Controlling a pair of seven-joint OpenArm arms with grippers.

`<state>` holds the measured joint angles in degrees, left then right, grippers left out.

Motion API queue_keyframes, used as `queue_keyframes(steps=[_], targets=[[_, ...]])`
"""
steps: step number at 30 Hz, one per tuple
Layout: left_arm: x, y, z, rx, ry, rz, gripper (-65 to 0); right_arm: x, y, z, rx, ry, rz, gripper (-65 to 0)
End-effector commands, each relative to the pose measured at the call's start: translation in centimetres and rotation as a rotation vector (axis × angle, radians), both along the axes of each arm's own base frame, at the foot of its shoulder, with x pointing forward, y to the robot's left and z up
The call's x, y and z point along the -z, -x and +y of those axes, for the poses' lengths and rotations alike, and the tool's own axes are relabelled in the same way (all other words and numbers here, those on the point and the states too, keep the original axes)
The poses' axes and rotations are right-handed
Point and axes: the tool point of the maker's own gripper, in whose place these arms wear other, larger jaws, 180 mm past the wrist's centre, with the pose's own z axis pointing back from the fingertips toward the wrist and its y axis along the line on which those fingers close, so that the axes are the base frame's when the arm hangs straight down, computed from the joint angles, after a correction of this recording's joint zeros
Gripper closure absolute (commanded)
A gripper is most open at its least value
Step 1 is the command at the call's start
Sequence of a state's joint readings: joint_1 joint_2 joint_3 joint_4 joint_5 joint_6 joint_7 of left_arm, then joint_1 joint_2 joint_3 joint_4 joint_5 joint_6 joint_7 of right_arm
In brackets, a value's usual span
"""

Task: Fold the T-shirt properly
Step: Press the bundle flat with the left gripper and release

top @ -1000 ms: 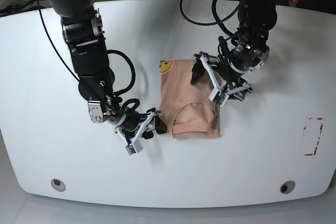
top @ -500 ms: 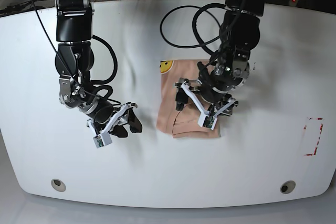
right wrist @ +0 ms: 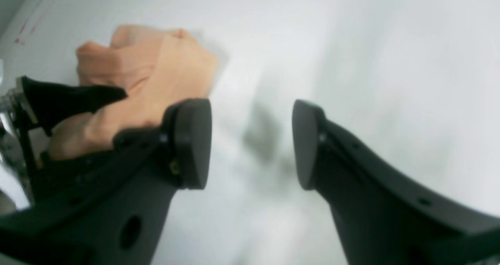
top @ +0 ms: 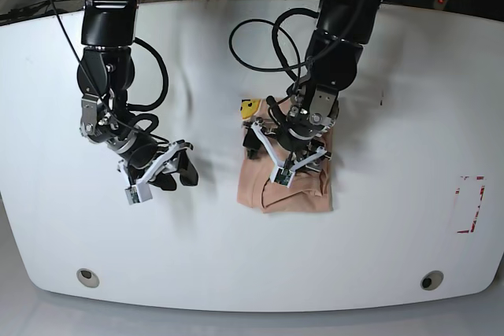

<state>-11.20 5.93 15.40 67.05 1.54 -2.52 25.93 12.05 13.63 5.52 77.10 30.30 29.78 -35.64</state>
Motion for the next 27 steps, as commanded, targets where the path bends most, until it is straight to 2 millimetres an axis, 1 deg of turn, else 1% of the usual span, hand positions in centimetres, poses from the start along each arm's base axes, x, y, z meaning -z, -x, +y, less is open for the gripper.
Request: queue_keyframes(steps=[1,3,4,7,8,9,10,11,12,13,14,15,18,19,21,22,23,27], targets=[[2.4,0.8,5.0,-0.058,-0.088,0.094,-51.2,-3.4,-1.1,0.1,-0.004,-0.02,-0.102,-30.8],[2.7,0.9,7.2,-0.078,-0.111,0.1,-51.4,-3.7,-1.1,0.2,-0.011,-0.012,-0.108,-30.8],[2.9,1.0,8.9,-0.076,-0.133,0.115,-52.6,-3.8,-0.9,0.4,-0.022,0.002,-0.099,-30.6],[2.4,1.2,13.6,-0.074,-0.202,0.141,-55.7,-4.3,-0.7,0.1,-0.03,0.034,-0.092,-30.6],[2.0,1.3,15.9,-0.073,-0.239,0.142,-55.6,-4.6,-0.6,-0.2,-0.026,0.04,-0.096,-30.6],[2.0,1.7,17.5,-0.07,-0.263,0.15,-55.6,-4.8,-0.6,-0.3,-0.025,0.043,-0.1,-30.6],[1.9,2.2,19.0,-0.061,-0.29,0.153,-55.7,-4.8,-0.4,-0.2,-0.026,0.042,-0.098,-30.6],[1.6,2.7,20.9,-0.059,-0.323,0.152,-55.8,-4.5,0.1,-0.2,-0.028,0.042,-0.092,-30.6],[1.1,3.0,23.3,-0.065,-0.363,0.153,-55.8,-4.4,0.3,-0.1,-0.03,0.048,-0.094,-30.6],[0.7,3.3,25.1,-0.069,-0.391,0.156,-56.0,-4.4,0.4,-0.1,-0.029,0.049,-0.094,-30.6],[0.2,3.5,26.7,-0.073,-0.415,0.157,-56.0,-4.2,0.6,-0.1,-0.029,0.049,-0.091,-30.6],[-0.2,3.6,27.9,-0.072,-0.436,0.158,-56.0,-4.2,0.7,-0.1,-0.03,0.05,-0.089,-30.6],[-1.0,5.7,33.1,-0.08,-0.513,0.2,-56.0,-3.6,2.0,0.1,-0.038,0.053,-0.077,-30.6],[-1.6,6.6,35.5,-0.103,-0.54,0.214,-56.0,-3.5,2.4,0.2,-0.041,0.057,-0.077,-30.6],[-1.7,8.6,38.5,-0.129,-0.572,0.252,-56.0,-3.2,3.1,0.4,-0.046,0.06,-0.073,-30.6],[-1.9,9.3,39.6,-0.135,-0.585,0.266,-56.0,-3.1,3.5,0.5,-0.048,0.061,-0.07,-30.6],[-2.4,10.4,41.4,-0.143,-0.612,0.286,-56.0,-3.0,3.9,0.6,-0.052,0.062,-0.069,-30.6],[-4.1,13.7,45.6,-0.17,-0.641,0.3,-56.0,-2.6,5.5,1.2,-0.062,0.059,-0.06,-30.6]])
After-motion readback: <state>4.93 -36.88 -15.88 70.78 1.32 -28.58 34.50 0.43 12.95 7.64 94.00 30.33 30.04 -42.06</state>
